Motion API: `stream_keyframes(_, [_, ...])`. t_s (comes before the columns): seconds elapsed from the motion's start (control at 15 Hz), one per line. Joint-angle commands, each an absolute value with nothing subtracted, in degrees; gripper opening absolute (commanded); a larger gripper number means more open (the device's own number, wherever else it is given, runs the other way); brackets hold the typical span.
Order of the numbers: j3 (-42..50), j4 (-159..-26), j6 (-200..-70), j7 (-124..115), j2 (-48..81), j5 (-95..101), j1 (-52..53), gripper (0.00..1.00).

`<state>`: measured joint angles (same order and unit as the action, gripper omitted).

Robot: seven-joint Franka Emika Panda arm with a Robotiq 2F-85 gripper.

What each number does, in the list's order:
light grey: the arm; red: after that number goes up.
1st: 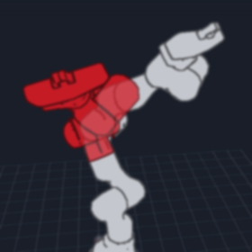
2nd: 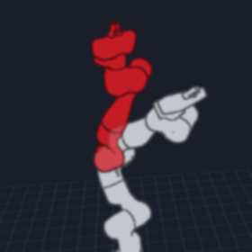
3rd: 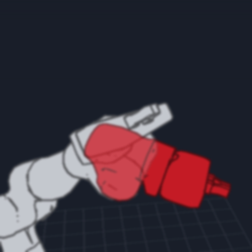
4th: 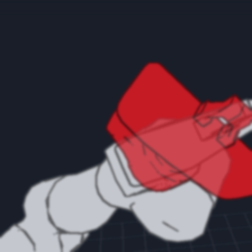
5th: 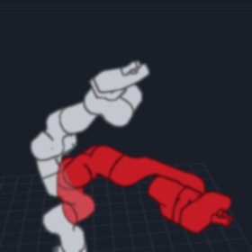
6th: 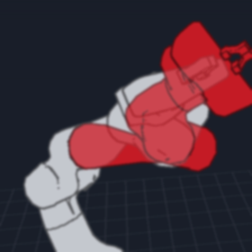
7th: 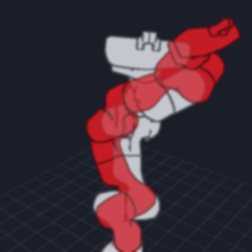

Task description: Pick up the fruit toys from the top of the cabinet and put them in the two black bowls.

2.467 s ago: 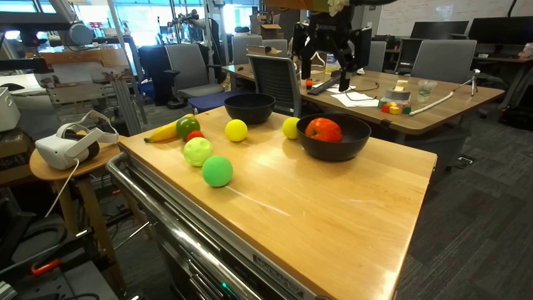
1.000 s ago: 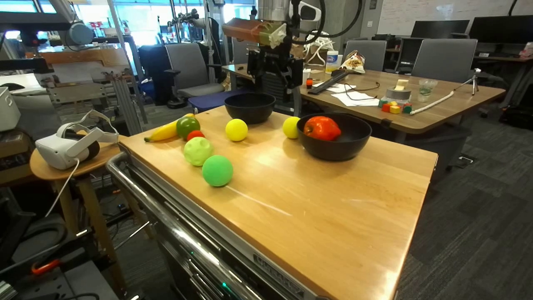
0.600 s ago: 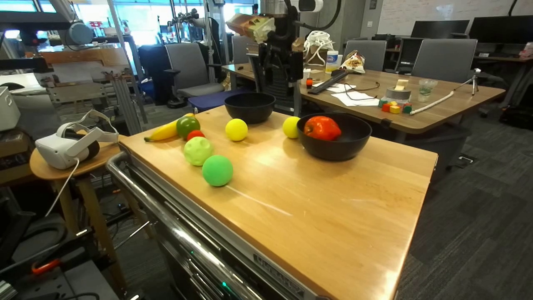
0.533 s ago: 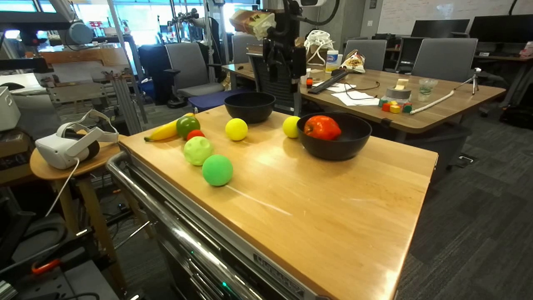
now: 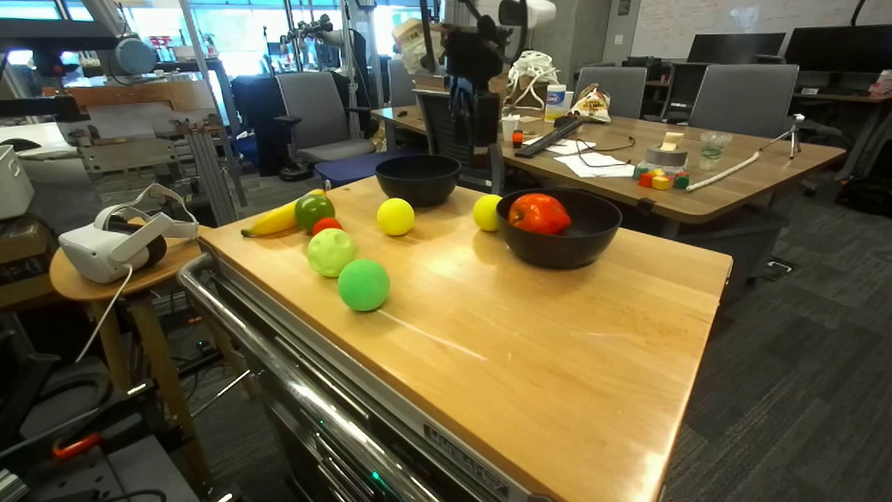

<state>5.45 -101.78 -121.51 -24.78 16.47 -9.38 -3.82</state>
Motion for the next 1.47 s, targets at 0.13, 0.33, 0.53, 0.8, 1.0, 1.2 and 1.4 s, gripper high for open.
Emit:
stream_keyframes(0.13, [4.83, -104.8, -127.24, -35.6, 15.44, -18.42, -2.39, 1.0])
stream_keyframes(0.33, [4.89, -103.49, -125.31, -34.05, 16.82, -17.14, -2.7, 1.0])
stream_keyframes(0.53, [4.95, -102.67, -124.36, -35.17, 18.52, -17.74, -2.89, 1.0])
stream_keyframes(0.8, [5.38, -101.45, -126.84, -36.2, 22.6, -18.17, -3.02, 1.0])
stream_keyframes(1.0, [5.69, -100.64, -129.96, -37.22, 25.02, -17.76, -2.78, 1.0])
stream_keyframes(1.2, [5.82, -100.36, -133.71, -37.7, 26.48, -17.36, -2.53, 1.0])
stream_keyframes(1.4, [6.23, -100.11, -135.72, -38.6, 27.63, -16.68, -2.37, 1.0])
